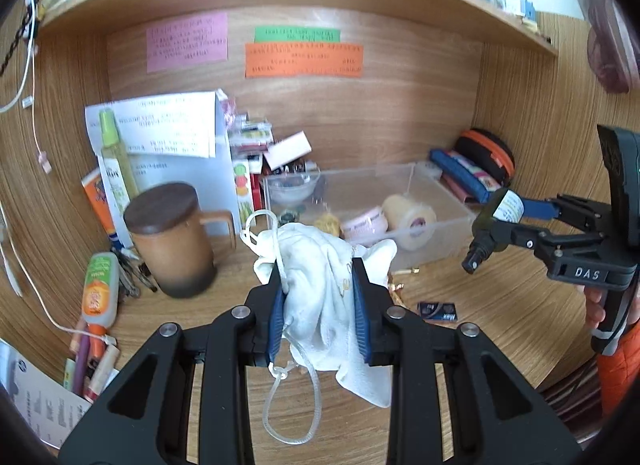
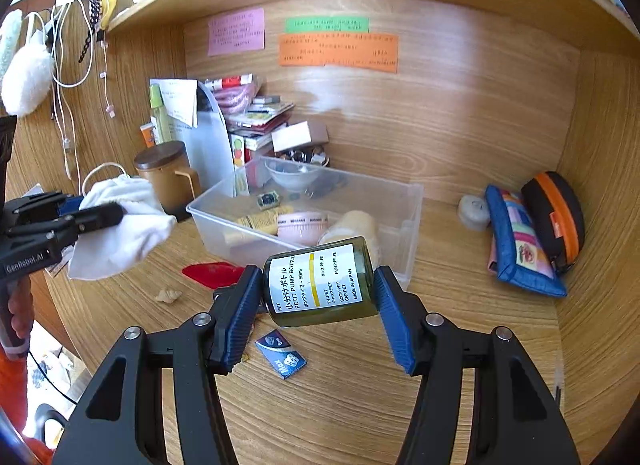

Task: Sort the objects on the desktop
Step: 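Lift and turn the green bottle with the right tool while the left tool lifts the bag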

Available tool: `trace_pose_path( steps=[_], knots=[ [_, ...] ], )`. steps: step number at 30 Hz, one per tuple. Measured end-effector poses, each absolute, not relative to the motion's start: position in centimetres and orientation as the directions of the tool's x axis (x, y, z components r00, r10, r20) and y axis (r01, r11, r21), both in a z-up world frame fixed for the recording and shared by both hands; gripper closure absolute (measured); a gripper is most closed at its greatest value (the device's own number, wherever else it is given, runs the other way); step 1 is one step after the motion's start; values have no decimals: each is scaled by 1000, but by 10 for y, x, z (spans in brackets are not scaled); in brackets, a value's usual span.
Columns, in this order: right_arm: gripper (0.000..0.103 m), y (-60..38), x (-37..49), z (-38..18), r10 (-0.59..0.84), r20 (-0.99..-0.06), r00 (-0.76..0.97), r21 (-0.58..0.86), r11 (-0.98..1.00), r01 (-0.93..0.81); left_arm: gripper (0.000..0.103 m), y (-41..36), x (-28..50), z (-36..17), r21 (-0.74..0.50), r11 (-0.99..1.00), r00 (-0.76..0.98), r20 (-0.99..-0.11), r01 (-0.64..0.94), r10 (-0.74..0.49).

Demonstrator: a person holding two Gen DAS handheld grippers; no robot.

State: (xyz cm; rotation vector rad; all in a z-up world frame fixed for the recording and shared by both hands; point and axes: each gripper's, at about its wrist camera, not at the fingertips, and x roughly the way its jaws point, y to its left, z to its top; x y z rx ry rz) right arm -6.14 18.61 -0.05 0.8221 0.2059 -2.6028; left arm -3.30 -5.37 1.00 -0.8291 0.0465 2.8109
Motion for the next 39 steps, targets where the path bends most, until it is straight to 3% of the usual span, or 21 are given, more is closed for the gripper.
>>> trace_pose_path(
  steps=[2, 5, 13, 16, 18, 20, 31, 39],
  knots=[
    [50, 187, -60, 3, -329, -570, -753, -25, -909, 416, 74, -54, -33, 17, -26, -977, -827, -528, -210, 192],
    [61, 187, -60, 8, -334, -563, -756, -32, -905, 424, 74, -53, -34, 24, -18, -978, -836, -516, -206, 186],
    [62, 183, -81, -12, -278, -621, -733, -80, -908, 412, 74, -53, -51, 22, -28, -977, -826, -529, -214, 195],
    [51, 196, -83, -31, -267, -661, -701, -59, -913, 403, 74, -52, -55, 14, -34, -974, -814, -544, -224, 206],
    [30, 206, -80, -41, -229, -668, -708, -79, -924, 374, 74, -50, -57, 9, -39, -972, -805, -553, -231, 214],
    [24, 218, -78, -49, -163, -664, -729, -122, -939, 321, 74, -49, -58, 4, -47, -970, -797, -560, -239, 224],
    [22, 290, -107, -85, 4, -742, -671, -102, -989, 107, 74, -36, -60, -12, -88, -961, -767, -585, -262, 263],
    [22, 320, -85, -101, -39, -775, -631, 3, -998, 58, 74, -32, -64, -15, -100, -956, -757, -590, -277, 281]
  ],
)
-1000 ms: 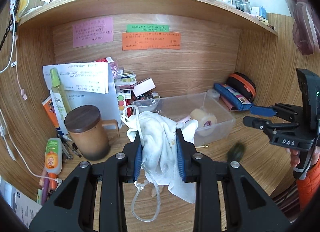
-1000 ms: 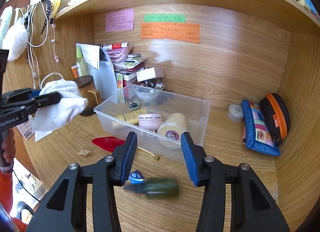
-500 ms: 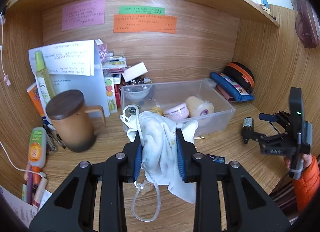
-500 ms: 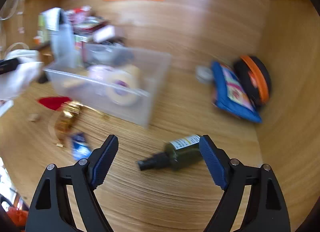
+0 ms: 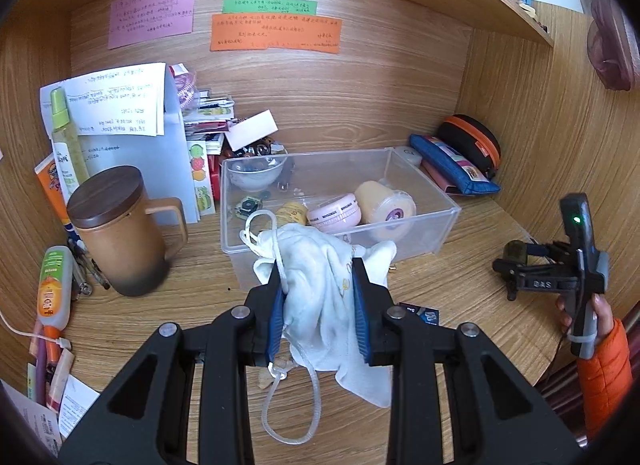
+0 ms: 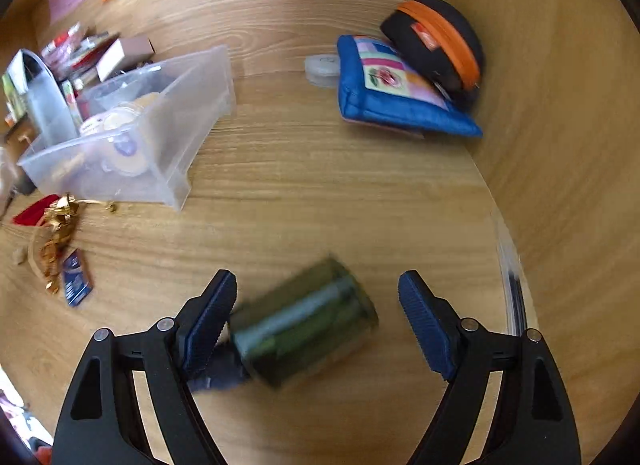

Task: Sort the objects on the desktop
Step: 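Lift and turn the green bottle with the right tool while the left tool lifts the bag, then carry the bag and bottle with both tools over the clear bin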

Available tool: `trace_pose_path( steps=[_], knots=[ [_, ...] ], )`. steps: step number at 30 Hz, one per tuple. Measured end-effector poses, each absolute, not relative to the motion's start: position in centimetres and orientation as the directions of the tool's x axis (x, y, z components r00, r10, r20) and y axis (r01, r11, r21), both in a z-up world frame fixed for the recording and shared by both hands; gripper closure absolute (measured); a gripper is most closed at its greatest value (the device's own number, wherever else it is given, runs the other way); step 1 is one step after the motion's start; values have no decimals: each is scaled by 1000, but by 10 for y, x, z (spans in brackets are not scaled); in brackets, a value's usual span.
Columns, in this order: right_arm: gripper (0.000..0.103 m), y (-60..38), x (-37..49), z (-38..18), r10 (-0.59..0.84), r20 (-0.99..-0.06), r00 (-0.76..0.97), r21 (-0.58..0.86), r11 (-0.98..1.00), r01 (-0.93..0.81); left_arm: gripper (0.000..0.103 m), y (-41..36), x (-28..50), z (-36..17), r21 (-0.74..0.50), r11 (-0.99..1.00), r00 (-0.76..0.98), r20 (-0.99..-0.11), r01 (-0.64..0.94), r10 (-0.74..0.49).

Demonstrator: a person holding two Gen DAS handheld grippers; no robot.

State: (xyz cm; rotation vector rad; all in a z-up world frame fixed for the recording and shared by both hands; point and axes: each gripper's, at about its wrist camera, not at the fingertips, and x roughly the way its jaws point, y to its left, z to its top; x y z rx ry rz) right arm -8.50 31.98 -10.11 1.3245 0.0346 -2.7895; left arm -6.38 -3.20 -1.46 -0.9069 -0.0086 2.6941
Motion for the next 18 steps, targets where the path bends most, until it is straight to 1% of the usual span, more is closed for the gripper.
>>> trace_pose_path(
  steps=[4, 6, 8, 9, 13, 18],
  knots=[
    [24, 324, -69, -107, -11, -763, -646, -6, -1000, 24, 74, -26, -68, -17, -108, -949, -745, -595, -297, 301],
    [42, 325, -69, -107, -38, -764, -644, 18, -999, 38, 74, -23, -69, -19, -113, -945, -740, -597, -306, 311],
    [55, 320, -71, -108, -53, -763, -644, 22, -998, 56, 74, -21, -68, -22, -115, -943, -736, -599, -312, 316],
    [57, 318, -71, -108, -50, -764, -643, 14, -998, 61, 74, -21, -68, -22, -116, -943, -733, -601, -313, 317],
    [59, 304, -78, -100, -77, -744, -664, 28, -996, 83, 74, -23, -67, -22, -112, -945, -736, -602, -307, 310],
    [60, 286, -76, -69, -96, -684, -723, 2, -992, 129, 74, -32, -70, -12, -114, -950, -756, -582, -290, 301]
  ],
)
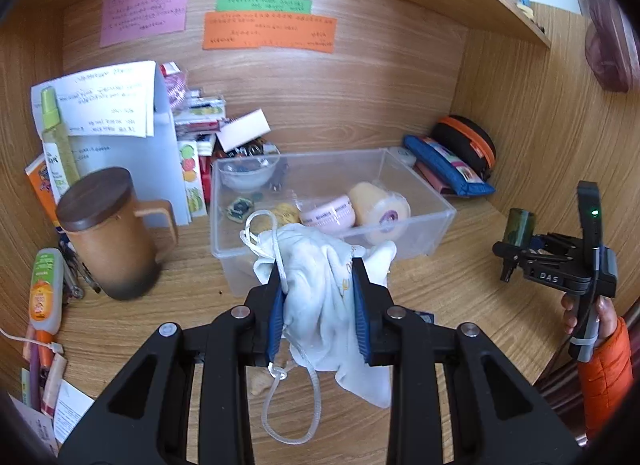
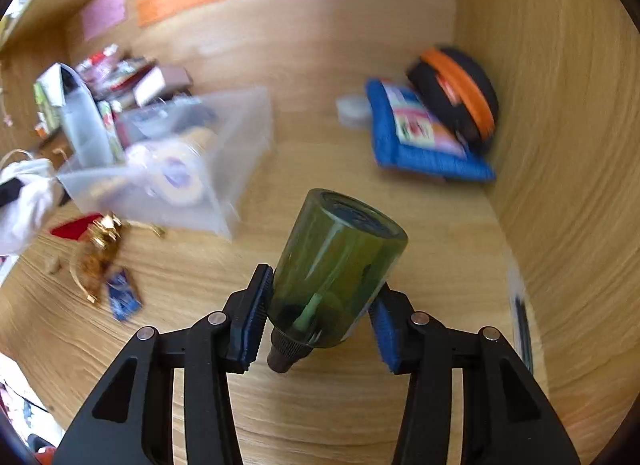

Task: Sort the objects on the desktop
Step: 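Carry the bag and bottle with both tools over the clear bin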

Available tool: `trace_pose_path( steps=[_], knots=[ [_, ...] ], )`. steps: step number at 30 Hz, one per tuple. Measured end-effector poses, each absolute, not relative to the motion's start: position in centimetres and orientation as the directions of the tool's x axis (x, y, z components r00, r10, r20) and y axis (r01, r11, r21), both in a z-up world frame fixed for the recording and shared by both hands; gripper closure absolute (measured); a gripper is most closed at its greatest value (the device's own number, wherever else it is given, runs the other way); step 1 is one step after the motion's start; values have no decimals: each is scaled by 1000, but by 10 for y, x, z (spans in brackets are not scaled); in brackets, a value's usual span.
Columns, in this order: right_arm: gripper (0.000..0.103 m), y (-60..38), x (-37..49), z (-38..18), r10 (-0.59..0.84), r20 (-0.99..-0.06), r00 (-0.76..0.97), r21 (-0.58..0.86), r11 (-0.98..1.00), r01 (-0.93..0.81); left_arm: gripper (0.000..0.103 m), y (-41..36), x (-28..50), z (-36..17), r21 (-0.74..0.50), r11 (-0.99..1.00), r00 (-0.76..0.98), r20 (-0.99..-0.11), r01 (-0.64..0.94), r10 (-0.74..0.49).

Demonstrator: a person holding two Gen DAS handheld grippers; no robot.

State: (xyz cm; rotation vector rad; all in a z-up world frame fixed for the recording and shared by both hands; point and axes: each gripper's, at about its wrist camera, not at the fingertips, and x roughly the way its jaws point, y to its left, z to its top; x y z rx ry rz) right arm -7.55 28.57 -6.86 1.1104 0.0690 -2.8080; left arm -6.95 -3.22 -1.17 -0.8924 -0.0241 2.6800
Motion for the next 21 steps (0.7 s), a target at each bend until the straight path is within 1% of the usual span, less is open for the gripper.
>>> trace_pose_path(
  steps=[7, 12, 16, 21],
  knots=[
    [60, 247, -87, -21, -169, -614, -771, -28, -971, 235, 74, -42, -80, 6, -112, -953, -781, -552, -280, 294],
    [60, 210, -103, 5, -200, -567, -799, -86, -950, 299, 74, -47, -96, 17, -99, -959, -791, -546, -267, 277],
    [60, 187, -123, 11, -215, -562, -799, -108, -938, 329, 74, -49, -115, 22, -85, -963, -794, -549, -257, 261],
    [60, 168, -151, 5, -235, -584, -777, -100, -929, 356, 74, -47, -146, 18, -81, -965, -777, -577, -251, 250]
  ],
)
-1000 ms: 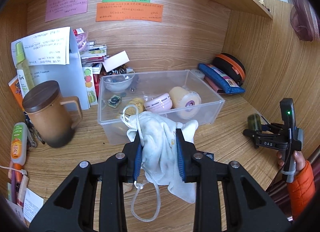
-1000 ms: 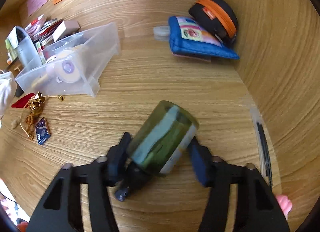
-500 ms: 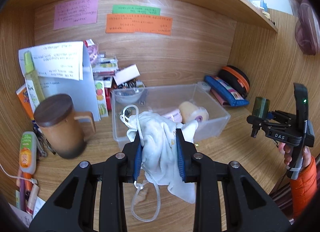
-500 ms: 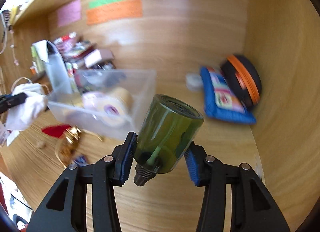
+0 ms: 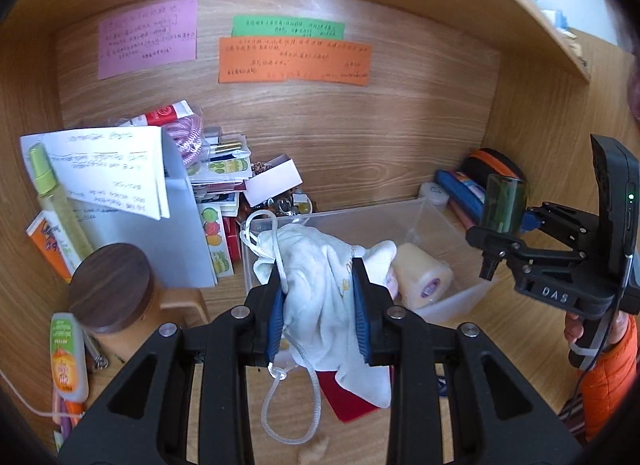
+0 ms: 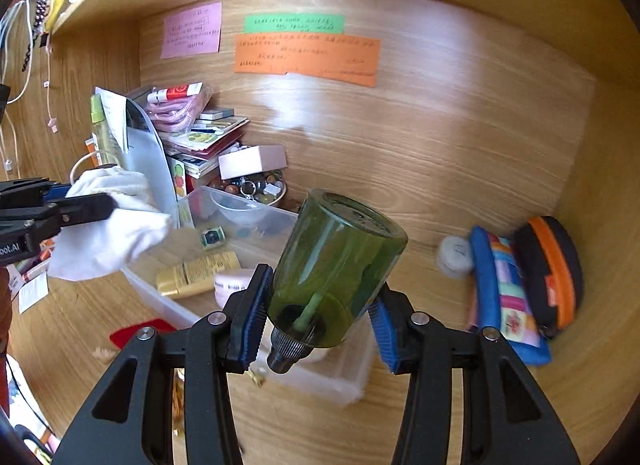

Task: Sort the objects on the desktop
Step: 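Carry the bag and bottle with both tools over the clear bin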

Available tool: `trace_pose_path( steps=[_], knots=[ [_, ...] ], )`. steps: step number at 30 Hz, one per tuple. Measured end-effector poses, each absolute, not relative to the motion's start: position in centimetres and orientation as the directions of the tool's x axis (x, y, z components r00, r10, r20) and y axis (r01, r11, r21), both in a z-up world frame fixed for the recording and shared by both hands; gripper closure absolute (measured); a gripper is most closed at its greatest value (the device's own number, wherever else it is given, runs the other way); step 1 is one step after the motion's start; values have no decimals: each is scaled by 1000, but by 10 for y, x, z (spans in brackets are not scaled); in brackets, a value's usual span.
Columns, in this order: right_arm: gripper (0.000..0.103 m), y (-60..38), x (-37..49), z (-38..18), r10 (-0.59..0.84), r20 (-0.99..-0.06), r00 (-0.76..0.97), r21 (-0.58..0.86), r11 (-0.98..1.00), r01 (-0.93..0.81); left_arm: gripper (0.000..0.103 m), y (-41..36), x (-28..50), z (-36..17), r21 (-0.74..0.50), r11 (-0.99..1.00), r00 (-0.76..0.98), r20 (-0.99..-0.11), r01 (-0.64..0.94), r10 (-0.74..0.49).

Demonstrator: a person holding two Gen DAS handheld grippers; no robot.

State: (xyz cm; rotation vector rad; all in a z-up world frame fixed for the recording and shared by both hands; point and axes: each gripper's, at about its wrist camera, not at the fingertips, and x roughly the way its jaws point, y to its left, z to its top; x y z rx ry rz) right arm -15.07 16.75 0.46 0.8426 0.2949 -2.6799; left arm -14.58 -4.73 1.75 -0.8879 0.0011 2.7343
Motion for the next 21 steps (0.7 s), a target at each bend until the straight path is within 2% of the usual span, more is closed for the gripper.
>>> trace_pose_path(
  steps=[21],
  knots=[
    [60, 129, -230, -50, -267, -712, -650, -13, -920, 392, 74, -15, -233, -35, -34, -969, -693, -693, -244, 199]
  ],
)
